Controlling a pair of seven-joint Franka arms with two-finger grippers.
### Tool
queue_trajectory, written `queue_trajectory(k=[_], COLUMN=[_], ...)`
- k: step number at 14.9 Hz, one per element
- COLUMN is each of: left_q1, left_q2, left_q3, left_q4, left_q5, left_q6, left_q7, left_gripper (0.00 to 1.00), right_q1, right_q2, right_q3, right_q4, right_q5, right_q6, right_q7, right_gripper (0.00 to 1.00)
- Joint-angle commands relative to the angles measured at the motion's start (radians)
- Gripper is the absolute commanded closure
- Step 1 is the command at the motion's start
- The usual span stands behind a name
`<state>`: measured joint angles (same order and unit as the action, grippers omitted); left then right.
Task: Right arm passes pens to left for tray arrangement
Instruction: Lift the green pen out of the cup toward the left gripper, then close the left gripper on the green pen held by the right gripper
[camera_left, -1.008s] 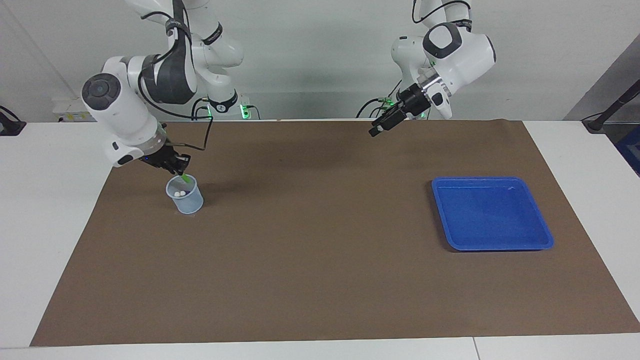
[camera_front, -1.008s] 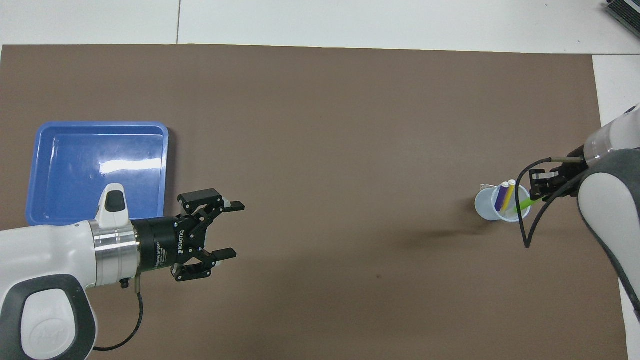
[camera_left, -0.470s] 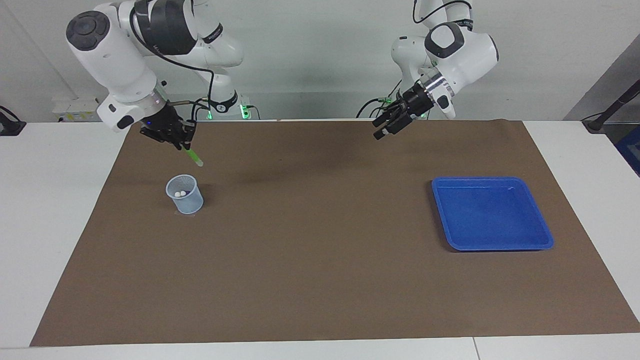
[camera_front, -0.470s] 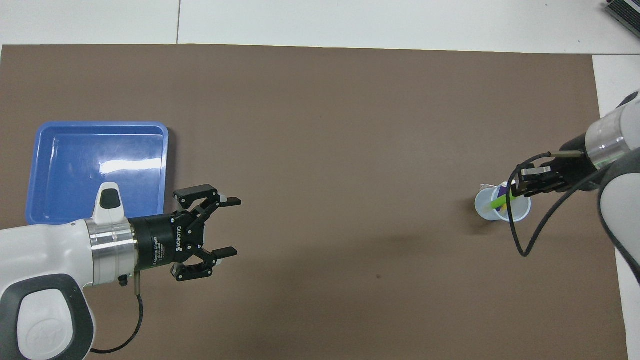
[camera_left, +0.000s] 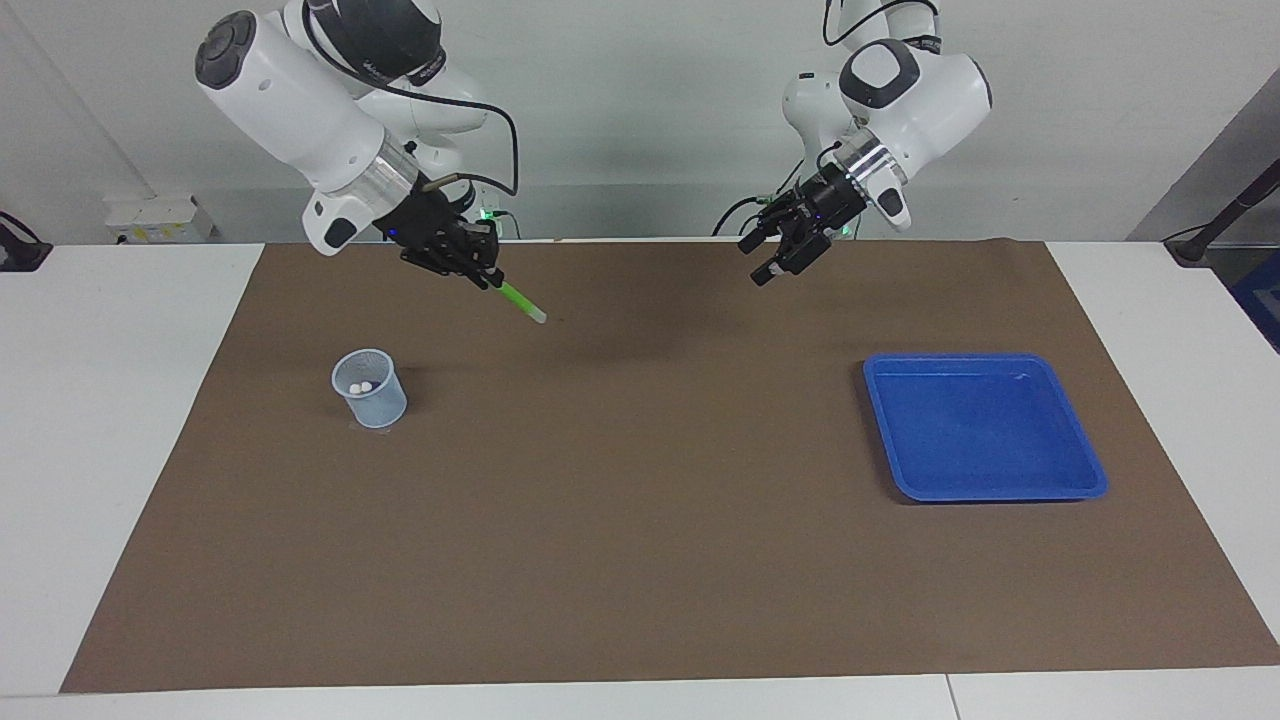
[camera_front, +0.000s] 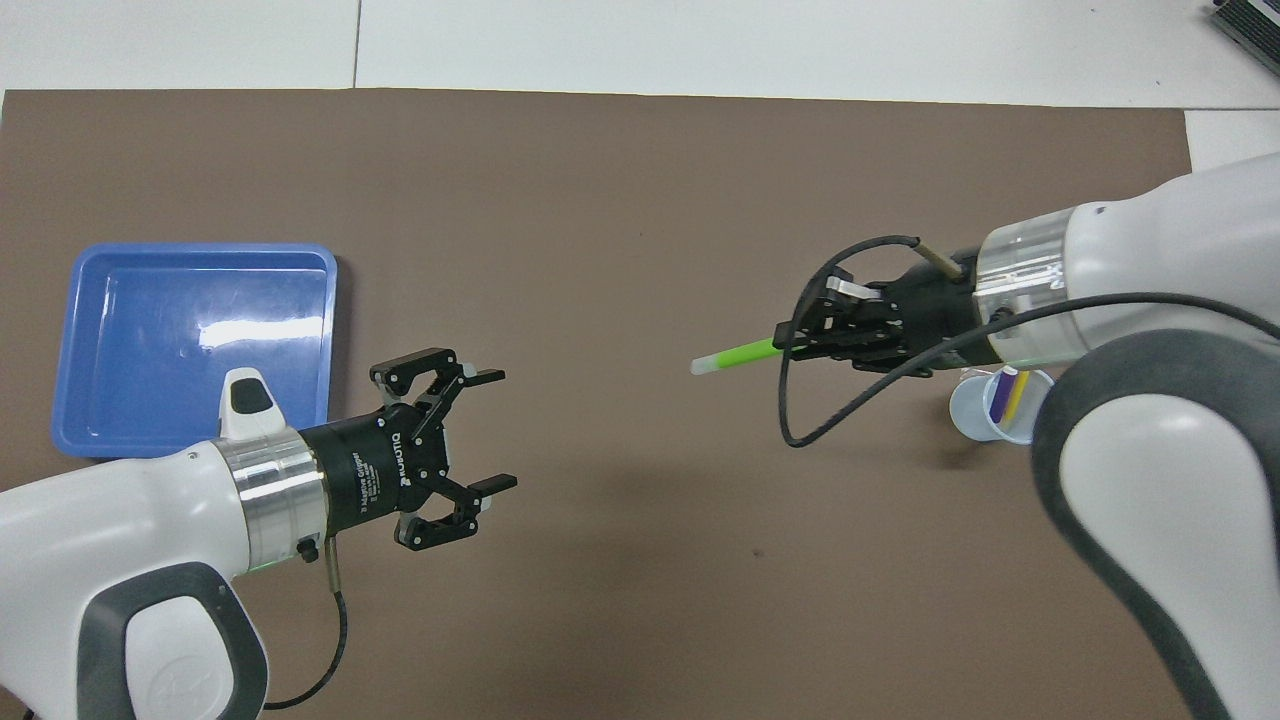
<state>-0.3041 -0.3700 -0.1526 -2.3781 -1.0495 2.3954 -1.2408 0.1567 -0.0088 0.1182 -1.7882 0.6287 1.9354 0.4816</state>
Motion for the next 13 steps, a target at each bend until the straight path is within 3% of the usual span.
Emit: queue_trajectory(k=[1, 8, 13], left_q1=[-0.039, -0.107, -0.170], left_q2=[0.014, 0.037, 0.057], left_q3=[0.002, -0.030, -0.035], left_q4=[0.011, 0.014, 0.028], left_q5=[-0.043, -0.133, -0.194], left_q6=[0.037, 0.230, 0.332], left_q7=[-0.019, -0.043, -0.043], left_gripper=[0.01, 0.06, 0.07], right_q1=[0.101, 0.228, 0.245], right_q2=[-0.065, -0.083, -0.080], right_q3=[-0.003, -0.003, -0.002], right_q4=[-0.117, -0.201, -0.211], right_q5=[0.069, 0.213, 0.243], right_q6=[0.196, 0.444, 0.470], right_q7=[0.112, 0.178, 0.164], right_gripper=[1.00, 1.00, 1.00])
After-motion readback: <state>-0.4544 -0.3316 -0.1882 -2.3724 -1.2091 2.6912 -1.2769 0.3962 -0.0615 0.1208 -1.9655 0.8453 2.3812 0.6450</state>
